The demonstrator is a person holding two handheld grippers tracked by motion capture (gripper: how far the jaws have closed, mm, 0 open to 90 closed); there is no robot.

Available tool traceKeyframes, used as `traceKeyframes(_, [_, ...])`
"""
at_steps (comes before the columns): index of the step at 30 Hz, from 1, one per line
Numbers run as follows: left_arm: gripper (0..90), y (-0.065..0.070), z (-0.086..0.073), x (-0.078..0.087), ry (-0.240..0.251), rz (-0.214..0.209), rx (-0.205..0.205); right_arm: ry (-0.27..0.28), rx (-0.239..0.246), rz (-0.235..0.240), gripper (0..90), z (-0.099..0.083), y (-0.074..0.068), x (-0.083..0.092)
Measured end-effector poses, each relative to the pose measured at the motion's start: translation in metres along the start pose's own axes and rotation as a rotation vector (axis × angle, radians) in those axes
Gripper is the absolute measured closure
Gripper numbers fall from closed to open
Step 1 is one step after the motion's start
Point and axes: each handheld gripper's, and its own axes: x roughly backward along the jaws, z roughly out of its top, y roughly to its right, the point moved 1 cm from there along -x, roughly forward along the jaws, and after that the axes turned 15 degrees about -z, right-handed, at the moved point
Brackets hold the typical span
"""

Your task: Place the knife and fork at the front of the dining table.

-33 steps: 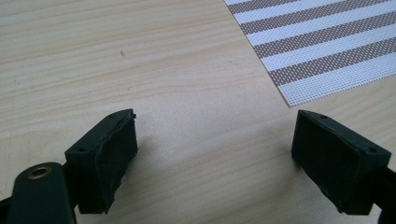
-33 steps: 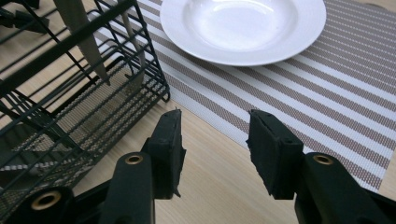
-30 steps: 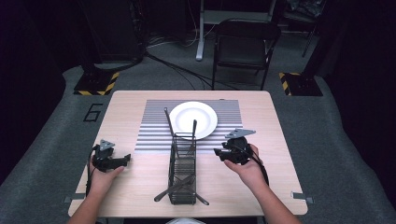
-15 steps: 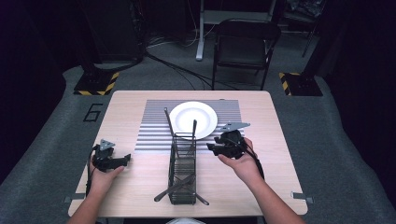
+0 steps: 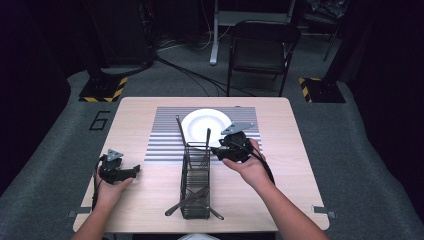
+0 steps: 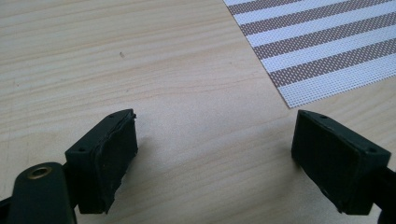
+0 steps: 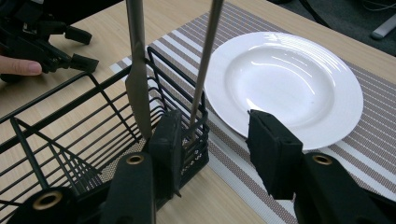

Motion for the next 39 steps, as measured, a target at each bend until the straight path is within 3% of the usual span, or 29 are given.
traceKeyframes(14, [14.2,0.000,0.000,0.000,-0.002,-0.001,0.000,-0.023,-0.004,0.048,62.6,0.011,-0.008,-0.019])
traceKeyframes(24, [14.2,0.000,0.000,0.000,-0.002,-0.001,0.000,-0.019,-0.013,0.048,66.1,0.018,-0.007,-0.026])
traceKeyframes(26, [14.2,0.000,0.001,-0.001,-0.002,-0.001,0.001,0.004,-0.018,0.046,68.0,0.021,-0.006,-0.026])
traceKeyframes(32, [14.2,0.000,0.001,0.000,-0.008,-0.002,-0.001,0.000,-0.022,0.060,76.0,0.024,-0.007,-0.028])
traceKeyframes(34, [14.2,0.000,0.001,0.000,-0.010,-0.003,-0.003,0.008,-0.008,0.061,81.2,0.025,-0.008,-0.028])
traceKeyframes(39, [14.2,0.000,0.001,0.000,-0.010,-0.005,-0.004,0.041,0.027,0.043,84.7,0.026,-0.012,-0.024])
